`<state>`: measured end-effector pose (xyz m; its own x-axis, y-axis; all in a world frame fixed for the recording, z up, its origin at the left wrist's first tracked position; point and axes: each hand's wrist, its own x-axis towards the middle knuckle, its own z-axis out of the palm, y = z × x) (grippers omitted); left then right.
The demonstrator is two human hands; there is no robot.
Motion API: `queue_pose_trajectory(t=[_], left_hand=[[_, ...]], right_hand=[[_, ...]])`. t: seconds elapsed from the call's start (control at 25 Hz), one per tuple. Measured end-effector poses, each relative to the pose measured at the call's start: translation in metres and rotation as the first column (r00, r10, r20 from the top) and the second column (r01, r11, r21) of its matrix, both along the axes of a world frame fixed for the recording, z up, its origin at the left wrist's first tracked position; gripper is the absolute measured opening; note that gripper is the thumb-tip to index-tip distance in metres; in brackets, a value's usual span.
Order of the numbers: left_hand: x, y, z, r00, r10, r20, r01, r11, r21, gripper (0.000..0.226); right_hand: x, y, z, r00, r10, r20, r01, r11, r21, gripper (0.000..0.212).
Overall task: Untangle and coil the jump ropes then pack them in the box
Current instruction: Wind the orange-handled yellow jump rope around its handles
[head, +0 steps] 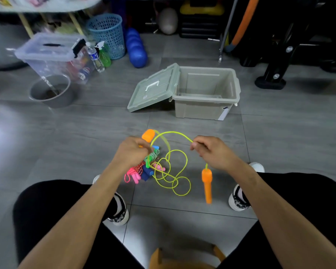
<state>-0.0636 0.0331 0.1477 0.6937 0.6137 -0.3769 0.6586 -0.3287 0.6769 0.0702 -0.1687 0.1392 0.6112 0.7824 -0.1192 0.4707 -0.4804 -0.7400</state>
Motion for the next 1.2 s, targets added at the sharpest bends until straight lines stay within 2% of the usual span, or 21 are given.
queue_pose_trajectory(t=[0.08,0.12,0.2,0.28,0.36,0.4,0.48,0.56,0.64,0.68,0.72,0.8,0.92,1.0,1.08,1.2], left_hand=[[0.000,-0.014,-0.008,0.985,-0.175,-0.006,0.175,0.982,0.069,0.007],[0.001,-0.022,-0.009,0.976,-0.217,0.022,0.213,0.971,0.110,0.013],[0.004,-0.032,-0.006,0.982,-0.185,0.046,0.173,0.964,0.201,0.022],[0.005,-0.031,-0.003,0.991,-0.127,-0.052,0.136,0.958,0.252,0.018],[0.003,-0.026,-0.002,0.986,-0.104,-0.130,0.133,0.961,0.241,0.017],[0.002,-0.024,-0.003,0.991,-0.096,-0.094,0.116,0.967,0.227,0.016],[0.005,-0.027,-0.002,0.990,-0.106,0.089,0.088,0.978,0.192,0.010],[0.007,-0.037,-0.001,0.953,-0.224,0.202,0.193,0.968,0.162,0.018],[0.007,-0.047,-0.005,0.897,-0.370,0.242,0.339,0.927,0.162,0.015],[0.007,-0.050,-0.006,0.879,-0.394,0.269,0.361,0.918,0.164,0.011],[0.007,-0.051,-0.004,0.878,-0.361,0.314,0.332,0.932,0.143,0.008],[0.008,-0.049,0.003,0.894,-0.179,0.410,0.176,0.983,0.046,0.007],[0.009,-0.037,0.015,0.854,0.080,0.514,-0.037,0.995,-0.093,0.014],[0.006,-0.030,0.018,0.821,0.232,0.522,-0.138,0.967,-0.214,0.016],[0.004,-0.023,0.017,0.809,0.331,0.485,-0.217,0.936,-0.277,0.018],[0.000,-0.019,0.014,0.834,0.347,0.428,-0.207,0.917,-0.341,0.016]], right_hand=[[-0.009,0.002,0.011,0.995,0.088,0.039,-0.089,0.995,0.035,0.019],[-0.012,0.003,0.014,0.991,0.125,0.055,-0.127,0.991,0.032,0.019],[-0.014,0.003,0.016,0.985,0.160,0.065,-0.162,0.987,0.018,0.020],[-0.011,0.002,0.015,0.987,0.139,0.083,-0.141,0.990,0.013,0.020],[-0.006,0.001,0.014,0.989,0.102,0.103,-0.100,0.995,-0.020,0.019],[-0.003,0.001,0.013,0.989,0.103,0.109,-0.098,0.994,-0.048,0.019],[-0.003,0.000,0.013,0.983,0.146,0.109,-0.133,0.984,-0.117,0.020],[-0.009,0.002,0.013,0.975,0.204,0.085,-0.193,0.974,-0.122,0.021],[-0.013,0.003,0.013,0.978,0.207,0.036,-0.205,0.977,-0.054,0.022],[-0.014,0.003,0.014,0.982,0.189,0.003,-0.189,0.982,-0.018,0.021],[-0.013,0.002,0.013,0.985,0.168,-0.026,-0.168,0.986,0.007,0.020],[-0.008,0.000,0.009,0.989,0.127,-0.071,-0.127,0.992,0.014,0.019],[-0.001,-0.002,-0.008,0.996,0.086,-0.037,-0.086,0.996,0.013,0.014],[0.003,-0.003,-0.016,0.997,0.080,0.013,-0.080,0.997,0.009,0.009],[0.003,-0.004,-0.022,0.997,0.065,0.033,-0.064,0.997,-0.032,0.019],[0.002,-0.003,-0.026,0.999,-0.026,-0.030,0.026,0.999,-0.019,0.017]])
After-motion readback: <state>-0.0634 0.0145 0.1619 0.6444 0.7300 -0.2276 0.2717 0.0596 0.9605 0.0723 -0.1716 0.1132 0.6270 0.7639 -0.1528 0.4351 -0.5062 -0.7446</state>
